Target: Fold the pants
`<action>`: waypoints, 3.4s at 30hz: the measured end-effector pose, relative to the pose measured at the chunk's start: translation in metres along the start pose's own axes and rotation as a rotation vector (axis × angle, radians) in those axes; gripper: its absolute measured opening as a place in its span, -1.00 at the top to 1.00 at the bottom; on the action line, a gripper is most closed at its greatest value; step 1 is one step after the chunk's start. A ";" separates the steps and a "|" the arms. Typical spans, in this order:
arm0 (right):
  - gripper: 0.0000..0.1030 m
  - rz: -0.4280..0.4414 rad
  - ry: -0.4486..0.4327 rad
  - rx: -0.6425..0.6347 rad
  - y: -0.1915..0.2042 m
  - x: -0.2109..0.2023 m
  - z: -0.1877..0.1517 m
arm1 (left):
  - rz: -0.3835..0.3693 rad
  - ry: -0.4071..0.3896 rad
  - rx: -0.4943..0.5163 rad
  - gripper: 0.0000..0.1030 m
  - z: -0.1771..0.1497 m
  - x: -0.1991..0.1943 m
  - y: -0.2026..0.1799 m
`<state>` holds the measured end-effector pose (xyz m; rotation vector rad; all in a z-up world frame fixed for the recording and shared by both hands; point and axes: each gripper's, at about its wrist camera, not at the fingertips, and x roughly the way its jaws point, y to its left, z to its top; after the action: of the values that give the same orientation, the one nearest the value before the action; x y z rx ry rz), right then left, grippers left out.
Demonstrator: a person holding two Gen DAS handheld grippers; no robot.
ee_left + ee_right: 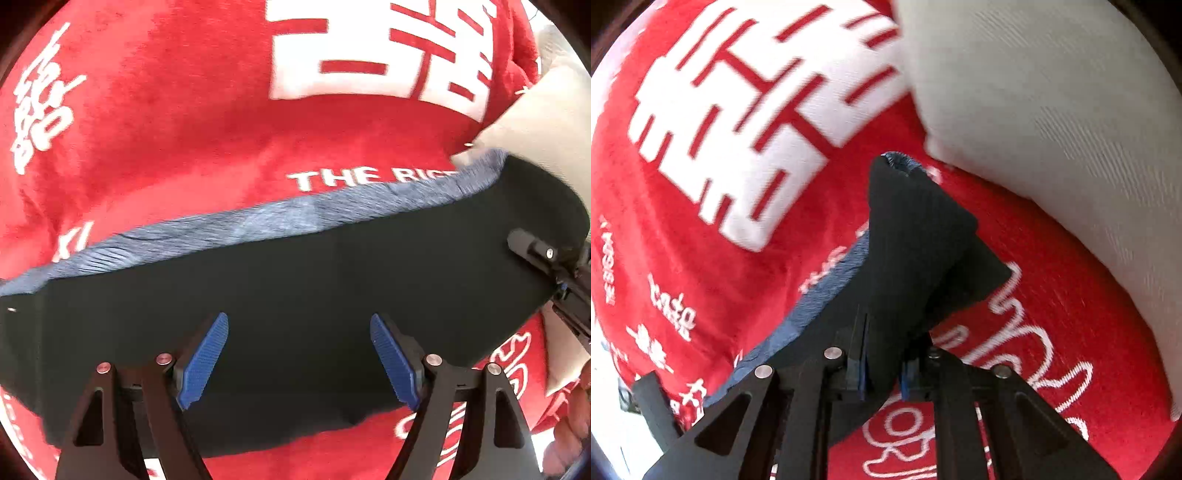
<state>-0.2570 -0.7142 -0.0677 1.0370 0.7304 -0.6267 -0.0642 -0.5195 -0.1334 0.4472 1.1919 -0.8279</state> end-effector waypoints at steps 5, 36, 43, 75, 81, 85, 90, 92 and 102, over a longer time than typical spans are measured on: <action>0.75 -0.026 0.015 -0.131 0.030 -0.002 -0.007 | 0.061 -0.085 0.072 -0.60 -0.017 0.016 -0.020; 0.51 -0.448 0.145 -1.124 0.262 0.108 -0.245 | 0.195 0.010 -0.327 -0.58 -0.075 -0.081 0.292; -0.20 -0.401 0.131 -1.212 0.267 0.091 -0.272 | 0.189 0.019 -0.296 -0.59 -0.086 -0.081 0.308; 0.49 -0.167 0.320 -0.523 0.148 0.025 -0.150 | -0.330 0.200 -0.125 0.90 -0.069 -0.049 0.202; 0.48 -0.110 0.265 -0.476 0.157 0.054 -0.091 | -0.317 0.185 -0.137 0.90 -0.073 -0.050 0.201; 0.48 -0.056 0.292 -0.457 0.171 0.089 -0.063 | -0.307 0.186 -0.149 0.90 -0.072 -0.051 0.201; 0.41 -0.089 0.403 -0.447 0.169 0.151 -0.062 | -0.276 0.163 -0.164 0.90 -0.072 -0.055 0.200; 0.38 -0.082 0.384 -0.442 0.172 0.153 -0.060 | -0.249 0.147 -0.153 0.90 -0.071 -0.059 0.197; 0.24 -0.066 0.412 -0.579 0.192 0.107 -0.097 | 0.011 0.105 -0.263 -0.51 -0.077 -0.093 0.199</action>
<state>-0.0696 -0.5653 -0.0806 0.6028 1.2248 -0.2236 0.0264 -0.3090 -0.0939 0.2834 1.3731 -0.6327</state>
